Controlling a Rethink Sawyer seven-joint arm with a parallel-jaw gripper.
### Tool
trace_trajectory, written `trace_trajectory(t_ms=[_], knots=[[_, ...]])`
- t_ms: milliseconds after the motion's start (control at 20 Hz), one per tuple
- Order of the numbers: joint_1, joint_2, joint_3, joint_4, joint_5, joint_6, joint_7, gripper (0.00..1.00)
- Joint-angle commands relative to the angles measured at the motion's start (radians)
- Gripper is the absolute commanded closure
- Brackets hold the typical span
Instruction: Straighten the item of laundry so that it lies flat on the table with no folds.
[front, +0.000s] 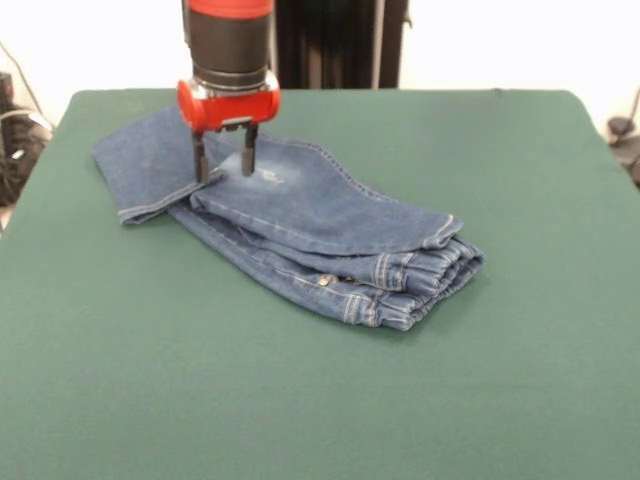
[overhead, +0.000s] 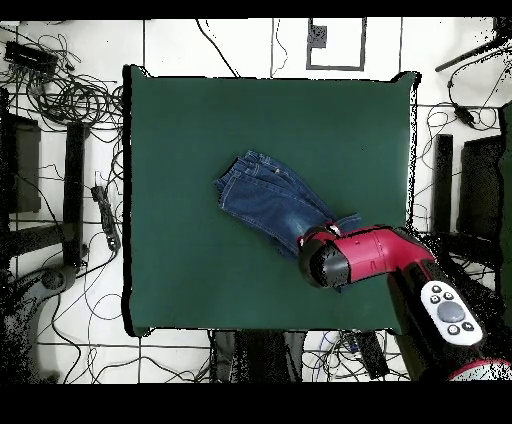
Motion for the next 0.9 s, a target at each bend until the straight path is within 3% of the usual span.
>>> trace_trajectory(t_ms=[50,550,900], knots=[[0.025,0.044,0.008,-0.043,-0.060,0.082,-0.109,0.00],[0.030,0.084,0.011,-0.078,-0.085,0.079,-0.122,0.00],[-0.015,0.068,0.032,-0.058,-0.073,0.101,-0.187,0.00]])
